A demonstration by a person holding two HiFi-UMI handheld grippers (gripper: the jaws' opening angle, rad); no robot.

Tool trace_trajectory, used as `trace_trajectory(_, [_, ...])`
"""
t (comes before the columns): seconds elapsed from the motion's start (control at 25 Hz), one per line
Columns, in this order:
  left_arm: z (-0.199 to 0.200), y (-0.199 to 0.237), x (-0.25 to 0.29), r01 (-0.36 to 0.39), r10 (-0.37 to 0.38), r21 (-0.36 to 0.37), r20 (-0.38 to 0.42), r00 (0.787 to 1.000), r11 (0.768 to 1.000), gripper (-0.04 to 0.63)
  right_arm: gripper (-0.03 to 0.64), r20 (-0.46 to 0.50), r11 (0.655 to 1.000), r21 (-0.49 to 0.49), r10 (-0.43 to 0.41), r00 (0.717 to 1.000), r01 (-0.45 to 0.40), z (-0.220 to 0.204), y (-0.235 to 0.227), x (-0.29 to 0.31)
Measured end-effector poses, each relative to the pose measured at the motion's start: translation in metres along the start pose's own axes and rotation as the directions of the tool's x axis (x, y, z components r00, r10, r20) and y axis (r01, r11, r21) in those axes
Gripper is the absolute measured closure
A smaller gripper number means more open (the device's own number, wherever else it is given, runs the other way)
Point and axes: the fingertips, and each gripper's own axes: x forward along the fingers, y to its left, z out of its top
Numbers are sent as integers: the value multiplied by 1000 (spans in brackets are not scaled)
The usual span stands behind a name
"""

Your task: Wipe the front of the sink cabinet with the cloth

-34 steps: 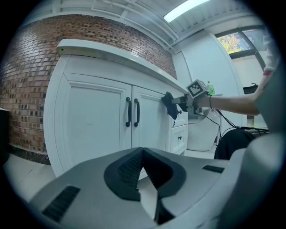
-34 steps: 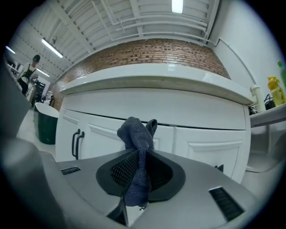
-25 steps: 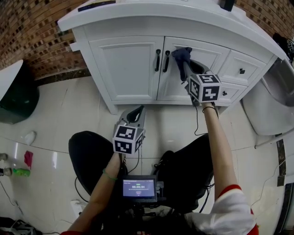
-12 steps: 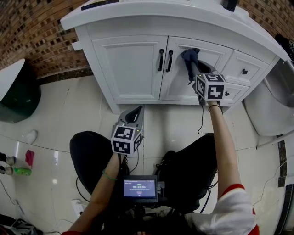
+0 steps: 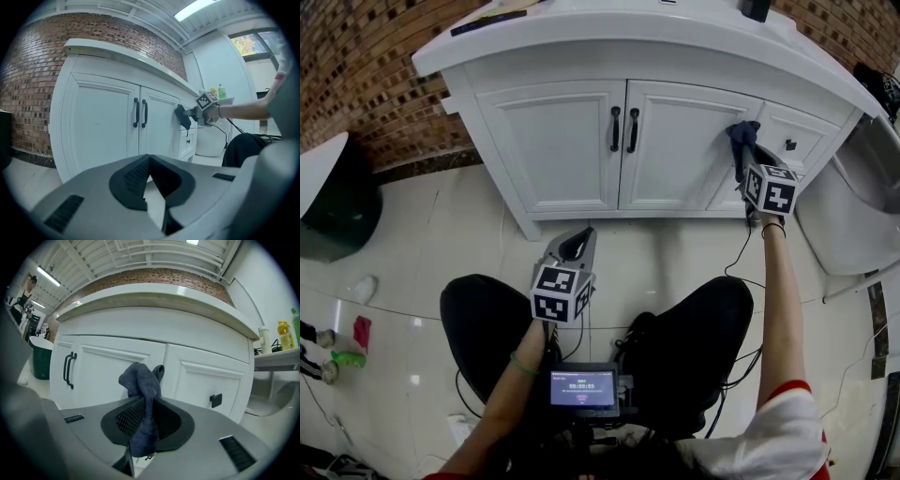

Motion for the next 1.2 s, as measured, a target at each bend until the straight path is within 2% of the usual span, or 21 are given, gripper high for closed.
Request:
trace_trajectory(0.16, [0,-3,2,5,-5,5,-3,1000,1000,575,557,-15,1000,7,-18,1000,18,-8,-10,-8])
trace_trajectory(0.28, [-2,-3,2,6,-6,3,-7,1000,1000,575,557,17,999,10,44,999,-45,-4,15,-12])
trace_trajectory(0.4, [-1,-3,1,5,-5,-2,-4,1000,1000,575,557,53,992,-6,127,991,-126,5,57,-15])
trace_trajectory(0.56, [-1,1,-3,-2,2,-10,3,1000,1000,575,557,88,969,-45,245,965,-242,11,129,-14])
trace_trajectory(0.8, [-3,16,-13,-24,24,-29,9,1000,999,575,557,58,923,-73,382,922,-378,1,222,-1])
trace_trajectory(1.0, [-11,32,-21,-48,48,-47,1,999,998,575,557,23,917,-67,395,918,-393,-11,249,15])
trace_trajectory(1.2, [-13,34,-20,-45,45,-43,2,999,998,575,557,-7,932,-68,357,934,-357,-22,231,25])
